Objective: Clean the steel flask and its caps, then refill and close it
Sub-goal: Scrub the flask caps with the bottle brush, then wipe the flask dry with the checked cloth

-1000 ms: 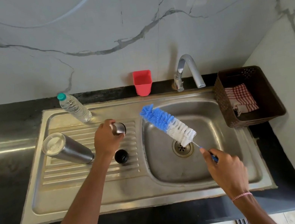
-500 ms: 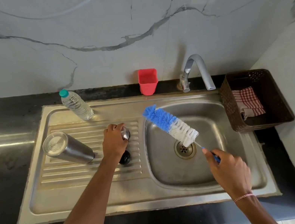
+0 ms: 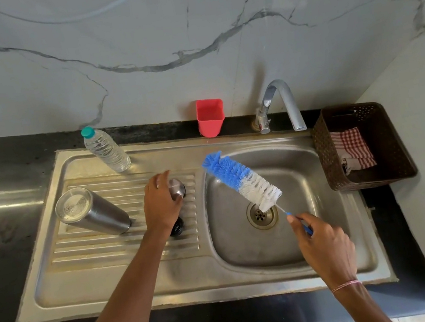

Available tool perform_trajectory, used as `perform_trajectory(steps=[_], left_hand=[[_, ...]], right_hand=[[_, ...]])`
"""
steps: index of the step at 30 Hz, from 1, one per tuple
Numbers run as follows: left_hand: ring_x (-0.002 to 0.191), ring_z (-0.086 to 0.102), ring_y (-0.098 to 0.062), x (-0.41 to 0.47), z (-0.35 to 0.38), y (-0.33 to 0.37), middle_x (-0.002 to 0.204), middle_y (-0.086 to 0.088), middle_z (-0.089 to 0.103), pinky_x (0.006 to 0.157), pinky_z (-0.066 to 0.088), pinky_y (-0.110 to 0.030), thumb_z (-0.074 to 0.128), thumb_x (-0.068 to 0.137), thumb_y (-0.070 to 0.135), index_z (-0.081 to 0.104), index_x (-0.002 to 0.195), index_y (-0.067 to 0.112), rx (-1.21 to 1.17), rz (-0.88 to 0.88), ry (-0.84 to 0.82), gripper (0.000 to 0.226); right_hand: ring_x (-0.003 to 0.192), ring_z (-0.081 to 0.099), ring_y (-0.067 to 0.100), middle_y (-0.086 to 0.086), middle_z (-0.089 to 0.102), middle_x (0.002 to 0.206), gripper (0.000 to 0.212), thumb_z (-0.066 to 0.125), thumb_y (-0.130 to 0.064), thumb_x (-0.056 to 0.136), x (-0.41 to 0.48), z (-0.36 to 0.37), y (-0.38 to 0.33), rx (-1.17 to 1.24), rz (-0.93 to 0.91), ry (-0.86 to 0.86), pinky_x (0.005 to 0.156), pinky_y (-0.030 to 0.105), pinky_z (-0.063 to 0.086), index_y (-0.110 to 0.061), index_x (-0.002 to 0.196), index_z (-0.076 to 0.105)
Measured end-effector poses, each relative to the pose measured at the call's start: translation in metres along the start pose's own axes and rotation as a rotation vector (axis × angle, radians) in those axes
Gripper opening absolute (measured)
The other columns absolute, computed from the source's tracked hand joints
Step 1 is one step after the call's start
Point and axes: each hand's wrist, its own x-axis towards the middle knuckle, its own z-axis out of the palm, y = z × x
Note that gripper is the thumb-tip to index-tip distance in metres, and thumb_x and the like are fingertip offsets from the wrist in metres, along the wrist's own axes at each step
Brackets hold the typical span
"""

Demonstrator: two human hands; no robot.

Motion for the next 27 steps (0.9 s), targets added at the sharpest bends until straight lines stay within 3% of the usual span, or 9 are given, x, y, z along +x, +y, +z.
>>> perform_trajectory(steps=[3,7,9,13,17,20,24,27], left_hand=[[0.119,0.054,-0.030,-0.013,-0.005,-0.004,0.130,-0.009,0.057,0.097,0.053,-0.044,0.088,0.078,0.019,0.059,0.136,0.021,-0.045,0.011,0.089,0.064],[0.102,0.060,-0.023,-0.039,-0.008,-0.009,0.109,-0.001,0.060,0.086,0.056,-0.042,0.086,0.081,0.016,0.069,0.110,0.022,-0.081,0.031,0.119,0.034],[0.096,0.061,-0.020,-0.053,-0.007,-0.014,0.105,0.002,0.060,0.082,0.056,-0.041,0.085,0.082,0.021,0.070,0.106,0.023,-0.074,0.043,0.103,0.029],[0.099,0.060,-0.017,-0.072,-0.007,-0.019,0.109,0.004,0.061,0.084,0.055,-0.038,0.082,0.085,0.031,0.069,0.113,0.026,-0.044,0.034,0.071,0.031],[0.101,0.060,-0.018,-0.073,-0.013,-0.012,0.111,0.003,0.061,0.088,0.055,-0.039,0.081,0.086,0.027,0.067,0.116,0.025,-0.075,0.053,0.085,0.033],[0.100,0.061,-0.021,-0.064,-0.018,0.002,0.110,0.001,0.062,0.087,0.055,-0.042,0.082,0.084,0.021,0.067,0.114,0.022,-0.069,0.119,0.104,0.033],[0.100,0.064,-0.023,-0.041,-0.024,0.029,0.116,-0.002,0.064,0.086,0.056,-0.041,0.082,0.083,0.020,0.064,0.121,0.019,-0.067,0.214,0.124,0.042],[0.110,0.063,-0.024,-0.016,-0.026,0.050,0.129,-0.007,0.062,0.096,0.055,-0.042,0.079,0.088,0.024,0.057,0.136,0.015,-0.022,0.243,0.112,0.054]], right_hand=[[0.048,0.054,0.017,-0.006,0.056,0.052,0.036,0.046,-0.064,0.097,0.001,-0.003,-0.004,0.040,-0.008,0.006,0.050,0.032,0.051,-0.038,0.102,0.070],[0.057,0.059,0.022,-0.008,0.058,0.058,0.042,0.043,-0.070,0.094,0.003,-0.001,-0.007,0.056,0.027,-0.046,0.057,0.034,0.053,-0.039,0.099,0.071],[0.059,0.061,0.023,-0.009,0.058,0.059,0.043,0.041,-0.072,0.094,0.002,0.001,-0.008,0.061,0.025,-0.067,0.058,0.036,0.055,-0.040,0.099,0.069],[0.058,0.058,0.017,-0.009,0.058,0.057,0.036,0.047,-0.067,0.096,0.002,0.001,-0.013,0.098,0.021,-0.122,0.059,0.033,0.052,-0.039,0.098,0.070],[0.058,0.057,0.012,-0.010,0.059,0.059,0.036,0.050,-0.061,0.097,0.005,-0.003,-0.020,0.160,0.032,-0.145,0.059,0.034,0.051,-0.032,0.094,0.071],[0.062,0.060,0.018,-0.011,0.062,0.063,0.035,0.052,-0.059,0.097,0.015,-0.016,-0.026,0.166,0.018,-0.122,0.063,0.038,0.054,-0.031,0.094,0.072],[0.061,0.063,0.015,-0.012,0.063,0.067,0.020,0.055,-0.052,0.098,0.054,-0.050,-0.034,0.087,-0.141,-0.071,0.060,0.040,0.059,-0.039,0.110,0.065],[0.064,0.063,0.009,-0.011,0.069,0.081,0.017,0.060,-0.044,0.099,0.093,-0.087,-0.050,-0.016,-0.280,-0.021,0.060,0.033,0.058,-0.040,0.115,0.063]])
